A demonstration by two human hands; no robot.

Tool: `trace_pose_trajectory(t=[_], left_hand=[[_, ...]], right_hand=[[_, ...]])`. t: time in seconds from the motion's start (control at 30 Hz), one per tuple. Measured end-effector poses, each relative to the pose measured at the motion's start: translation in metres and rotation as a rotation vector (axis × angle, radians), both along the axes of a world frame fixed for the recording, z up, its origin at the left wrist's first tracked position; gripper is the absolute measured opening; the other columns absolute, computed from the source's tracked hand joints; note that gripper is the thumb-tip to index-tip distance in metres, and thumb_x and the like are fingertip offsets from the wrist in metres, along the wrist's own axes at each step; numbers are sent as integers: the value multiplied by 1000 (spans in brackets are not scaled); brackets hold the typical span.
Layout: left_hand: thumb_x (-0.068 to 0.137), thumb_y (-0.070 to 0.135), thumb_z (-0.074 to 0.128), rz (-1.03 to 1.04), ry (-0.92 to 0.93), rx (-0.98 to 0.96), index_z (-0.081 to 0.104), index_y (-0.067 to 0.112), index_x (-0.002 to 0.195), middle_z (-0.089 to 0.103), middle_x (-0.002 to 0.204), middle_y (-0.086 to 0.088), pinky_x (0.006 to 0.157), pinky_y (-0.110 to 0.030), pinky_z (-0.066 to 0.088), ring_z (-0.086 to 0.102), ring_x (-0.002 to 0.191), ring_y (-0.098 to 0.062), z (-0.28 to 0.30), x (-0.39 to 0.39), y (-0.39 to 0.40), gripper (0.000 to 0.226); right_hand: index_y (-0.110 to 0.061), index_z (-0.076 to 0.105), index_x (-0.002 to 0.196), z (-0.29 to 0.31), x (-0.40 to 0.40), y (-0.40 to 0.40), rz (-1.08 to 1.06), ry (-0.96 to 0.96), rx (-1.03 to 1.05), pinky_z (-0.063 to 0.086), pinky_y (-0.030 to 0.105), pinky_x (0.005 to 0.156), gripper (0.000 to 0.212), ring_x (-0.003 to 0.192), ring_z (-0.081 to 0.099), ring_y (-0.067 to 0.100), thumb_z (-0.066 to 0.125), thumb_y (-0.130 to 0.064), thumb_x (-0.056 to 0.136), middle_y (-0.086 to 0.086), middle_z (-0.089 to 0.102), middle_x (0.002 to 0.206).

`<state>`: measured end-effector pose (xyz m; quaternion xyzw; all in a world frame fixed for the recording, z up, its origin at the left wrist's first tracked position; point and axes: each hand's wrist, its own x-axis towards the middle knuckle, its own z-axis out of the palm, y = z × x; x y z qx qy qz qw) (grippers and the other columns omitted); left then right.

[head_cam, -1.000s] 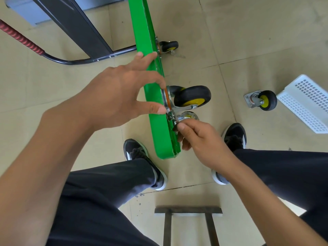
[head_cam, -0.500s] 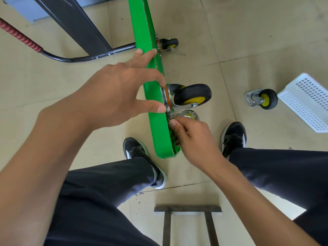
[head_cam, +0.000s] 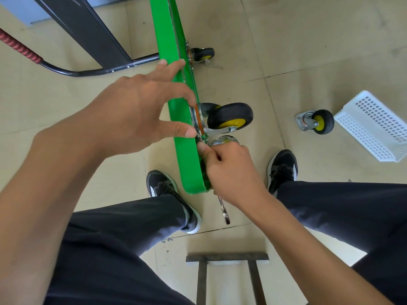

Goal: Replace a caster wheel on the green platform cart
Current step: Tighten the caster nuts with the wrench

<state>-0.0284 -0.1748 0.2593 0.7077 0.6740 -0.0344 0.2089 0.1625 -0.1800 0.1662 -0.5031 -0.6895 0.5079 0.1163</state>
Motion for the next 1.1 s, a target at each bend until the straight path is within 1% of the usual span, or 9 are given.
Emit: trace_pose_trajectory(t=[0.1, 0.23, 0.4, 0.5, 0.67, 0.83, 0.9, 1.03, 1.1], left_hand=[[63, 82, 39, -5, -1, 4, 56, 45, 120, 11, 167, 8, 113, -51, 34, 15, 153, -17, -1, 0, 0, 70], [66, 80, 42, -11, 4, 3, 56, 45, 121, 10, 167, 8, 112, -51, 34, 14, 153, -17, -1, 0, 0, 67], [66, 80, 42, -7, 0, 6, 56, 44, 121, 10, 167, 8, 112, -51, 33, 14, 153, -17, 0, 1, 0, 67], [66, 80, 41, -10, -10, 8, 56, 44, 121, 11, 167, 7, 112, -51, 34, 13, 153, -17, 0, 0, 0, 67], [67, 80, 42, -10, -10, 11, 56, 44, 121, 10, 167, 7, 114, -52, 33, 13, 153, -17, 0, 0, 0, 66], [66, 80, 42, -10, -22, 15, 57, 43, 120, 11, 167, 7, 113, -51, 33, 14, 153, -18, 0, 0, 0, 67], [66, 80, 42, -11, -19, 18, 57, 43, 120, 11, 167, 7, 113, -50, 33, 14, 153, -17, 0, 1, 0, 67], [67, 79, 42, -12, -21, 27, 58, 42, 120, 12, 167, 7, 113, -52, 34, 15, 153, -18, 0, 1, -1, 66], [68, 79, 42, -17, -17, 27, 58, 42, 120, 12, 167, 6, 112, -53, 35, 16, 153, -19, 0, 0, -1, 66]], right_hand=[[1, 64, 70, 16, -1, 9, -39, 34, -231, 56, 45, 54, 57, 54, 66, 29, 52, -44, 101, 16, 66, 63], [-4, 61, 74, 31, 2, 24, -34, 136, -566, 42, 28, 43, 49, 39, 54, 16, 50, -42, 103, 4, 57, 52], [-11, 60, 72, 32, 11, 29, -14, 192, -691, 38, 24, 44, 47, 41, 49, 12, 51, -47, 101, 0, 54, 53], [-10, 65, 75, 29, 24, 27, 56, 183, -608, 44, 26, 46, 50, 49, 52, 15, 46, -47, 103, 3, 57, 59], [-7, 68, 85, -1, 33, 19, 107, 143, -243, 49, 29, 61, 42, 60, 59, 14, 47, -38, 104, 3, 63, 71], [-7, 68, 91, -22, 31, 12, 140, 111, -65, 56, 51, 75, 41, 76, 66, 20, 47, -41, 103, 6, 68, 80], [-8, 68, 92, -23, 27, 10, 131, 128, -24, 55, 49, 74, 42, 77, 65, 19, 46, -43, 102, 5, 67, 80], [-7, 67, 87, -20, 19, 9, 138, 145, -4, 52, 30, 63, 43, 69, 63, 12, 43, -39, 103, 5, 66, 76], [-7, 67, 85, -19, 17, 8, 143, 134, -9, 53, 34, 63, 46, 67, 63, 13, 42, -41, 103, 4, 66, 73]])
